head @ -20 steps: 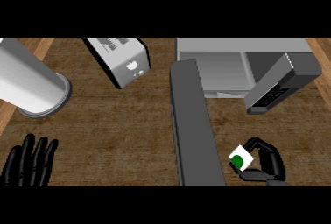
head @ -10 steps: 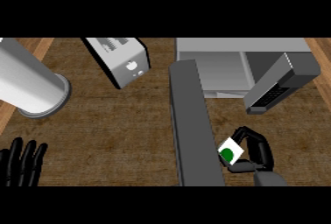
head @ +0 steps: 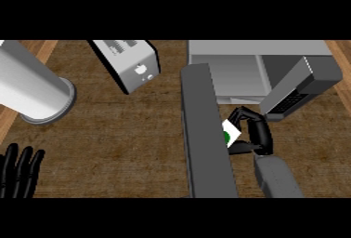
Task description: Pick up the milk, place it into the microwave and close the microwave
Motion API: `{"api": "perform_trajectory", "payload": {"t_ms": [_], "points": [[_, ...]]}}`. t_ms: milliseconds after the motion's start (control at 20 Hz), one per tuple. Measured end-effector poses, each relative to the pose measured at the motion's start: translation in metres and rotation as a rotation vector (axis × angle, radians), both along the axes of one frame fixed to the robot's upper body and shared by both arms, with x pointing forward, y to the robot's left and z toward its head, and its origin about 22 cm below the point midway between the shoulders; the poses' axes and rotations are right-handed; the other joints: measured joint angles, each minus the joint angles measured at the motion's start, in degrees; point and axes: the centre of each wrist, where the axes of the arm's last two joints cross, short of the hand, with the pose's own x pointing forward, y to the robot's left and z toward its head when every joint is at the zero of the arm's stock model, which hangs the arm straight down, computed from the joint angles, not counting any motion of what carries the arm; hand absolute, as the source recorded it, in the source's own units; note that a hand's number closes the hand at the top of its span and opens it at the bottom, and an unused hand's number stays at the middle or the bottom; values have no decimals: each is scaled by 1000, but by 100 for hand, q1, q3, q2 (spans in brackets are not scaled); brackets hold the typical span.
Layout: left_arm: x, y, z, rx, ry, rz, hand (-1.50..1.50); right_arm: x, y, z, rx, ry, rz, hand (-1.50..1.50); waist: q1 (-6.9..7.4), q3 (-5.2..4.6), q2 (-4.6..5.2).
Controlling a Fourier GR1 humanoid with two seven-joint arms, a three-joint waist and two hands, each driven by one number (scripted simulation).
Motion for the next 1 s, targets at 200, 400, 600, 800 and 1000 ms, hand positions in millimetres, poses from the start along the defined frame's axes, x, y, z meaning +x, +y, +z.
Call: {"api": "perform_trajectory", "payload": {"t_ms": [200, 400, 600, 800, 1000], "points": [[-1, 3, -4, 0, 8, -9, -150, 28, 12, 13, -84, 25, -66, 150, 47, 0, 12], [1, 4, -3, 0, 8, -22, -150, 59, 10, 27, -145, 52, -126, 150, 95, 5, 33], [4, 5, -5, -6, 4, -39, -150, 84, -2, 41, -200, 62, -174, 150, 180, 9, 71], [7, 3, -6, -5, -3, -51, -150, 101, -12, 56, -255, 66, -249, 150, 272, 13, 117], [8, 6, -8, 4, -3, -69, -150, 112, -22, 70, -289, 57, -367, 150, 390, 17, 167]]}}
